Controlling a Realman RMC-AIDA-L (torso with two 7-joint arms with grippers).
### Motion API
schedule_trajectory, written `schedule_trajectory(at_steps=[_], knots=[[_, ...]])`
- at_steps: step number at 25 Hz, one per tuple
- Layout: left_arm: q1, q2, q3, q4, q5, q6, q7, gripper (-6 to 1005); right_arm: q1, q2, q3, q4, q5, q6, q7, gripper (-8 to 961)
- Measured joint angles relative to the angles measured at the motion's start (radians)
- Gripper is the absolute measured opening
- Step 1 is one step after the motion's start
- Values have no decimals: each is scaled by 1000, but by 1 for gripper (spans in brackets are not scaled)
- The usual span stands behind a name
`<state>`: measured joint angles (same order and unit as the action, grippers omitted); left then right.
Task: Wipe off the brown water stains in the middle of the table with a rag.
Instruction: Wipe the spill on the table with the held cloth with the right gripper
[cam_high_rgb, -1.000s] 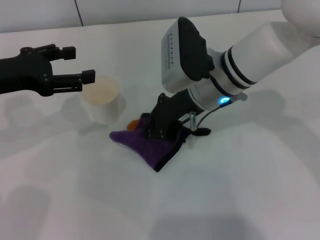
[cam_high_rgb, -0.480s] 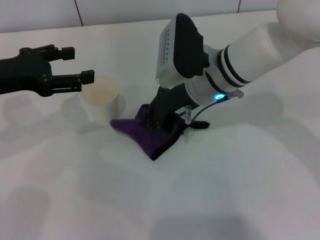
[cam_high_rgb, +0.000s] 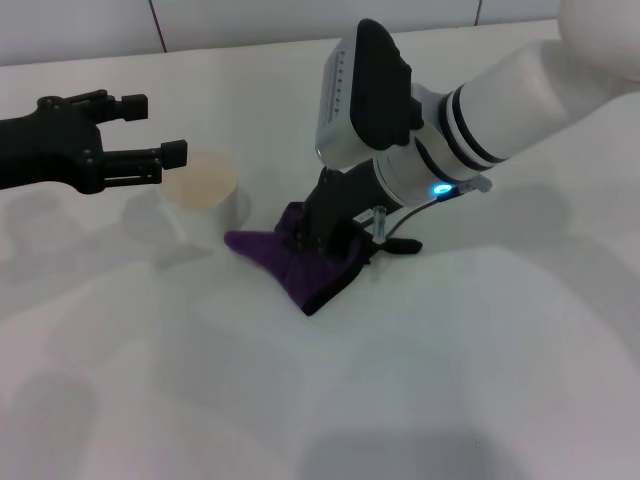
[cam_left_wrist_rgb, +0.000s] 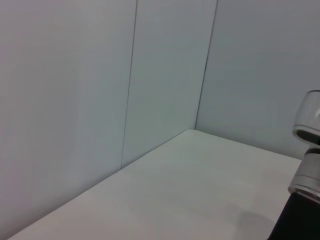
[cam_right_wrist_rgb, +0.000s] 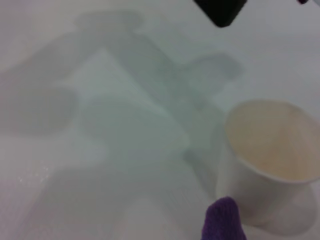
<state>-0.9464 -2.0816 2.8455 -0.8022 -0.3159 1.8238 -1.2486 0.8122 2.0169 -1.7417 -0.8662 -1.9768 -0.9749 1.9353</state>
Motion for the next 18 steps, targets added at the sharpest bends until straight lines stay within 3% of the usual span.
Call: schedule_trajectory(at_steps=[18], knots=[[1, -1, 0, 0, -2, 0, 0, 861, 18, 7, -132, -41, -20, -99, -2, 53]])
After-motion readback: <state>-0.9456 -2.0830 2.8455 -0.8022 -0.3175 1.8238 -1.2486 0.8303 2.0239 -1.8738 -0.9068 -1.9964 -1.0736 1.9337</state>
